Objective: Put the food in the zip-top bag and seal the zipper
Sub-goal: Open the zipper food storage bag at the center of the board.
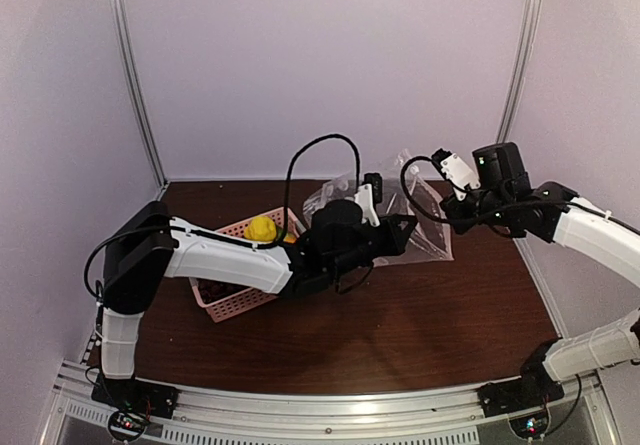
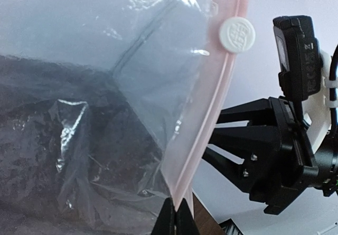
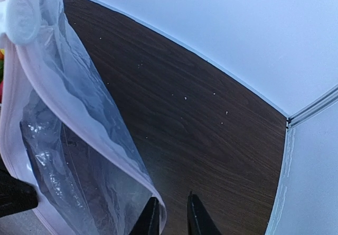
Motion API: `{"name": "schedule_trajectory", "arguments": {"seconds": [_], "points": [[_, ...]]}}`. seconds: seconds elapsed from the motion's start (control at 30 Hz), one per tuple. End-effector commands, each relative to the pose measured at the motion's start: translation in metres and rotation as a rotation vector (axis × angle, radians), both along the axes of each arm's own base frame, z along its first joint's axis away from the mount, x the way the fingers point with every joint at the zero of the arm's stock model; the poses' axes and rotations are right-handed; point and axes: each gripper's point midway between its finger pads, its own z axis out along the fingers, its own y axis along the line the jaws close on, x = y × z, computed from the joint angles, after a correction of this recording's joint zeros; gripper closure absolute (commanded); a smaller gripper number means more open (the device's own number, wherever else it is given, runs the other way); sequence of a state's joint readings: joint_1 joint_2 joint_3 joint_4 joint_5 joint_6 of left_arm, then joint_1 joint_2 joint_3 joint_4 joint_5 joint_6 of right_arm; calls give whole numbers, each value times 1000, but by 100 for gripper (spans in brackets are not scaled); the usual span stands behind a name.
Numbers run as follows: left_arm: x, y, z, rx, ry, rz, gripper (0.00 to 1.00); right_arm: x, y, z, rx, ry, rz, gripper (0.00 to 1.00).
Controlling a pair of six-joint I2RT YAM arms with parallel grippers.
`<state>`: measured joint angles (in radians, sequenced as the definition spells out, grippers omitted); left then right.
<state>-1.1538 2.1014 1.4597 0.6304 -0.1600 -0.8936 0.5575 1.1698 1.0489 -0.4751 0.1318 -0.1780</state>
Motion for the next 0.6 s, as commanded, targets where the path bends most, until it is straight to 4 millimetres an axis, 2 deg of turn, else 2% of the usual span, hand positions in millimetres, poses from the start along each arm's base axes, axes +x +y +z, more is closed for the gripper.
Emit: {"name": "schedule_trajectory", "arguments": {"seconds": [0.0,0.07,0.1,0.13,0.2,0.27,0.37,0.47,0.57], "points": [[-2,-5,4,-24,-36,-23,100,3,9,11,47,7,34,89],[-1,-4,2,-21,-33,-19,100,2,9,14,61,10,43,97],[-1,-4,1,-22,-31,-19,100,0,10,16,71,12,55,97],[-1,-4,0,-20,-30,-17,100,-2,10,17,79,13,57,90],[-1,-4,0,-20,-31,-18,100,-2,6,18,89,15,43,64],[-2,-4,0,-23,-31,-22,100,-1,2,16,88,20,37,57],[-2,-4,0,-25,-31,-24,100,-1,4,10,111,54,66,58],[-3,-4,-1,-22,-31,-28,100,-3,10,5,132,81,99,62],[-3,-5,-1,-21,-31,-31,100,-8,21,5,169,101,158,61]]}}
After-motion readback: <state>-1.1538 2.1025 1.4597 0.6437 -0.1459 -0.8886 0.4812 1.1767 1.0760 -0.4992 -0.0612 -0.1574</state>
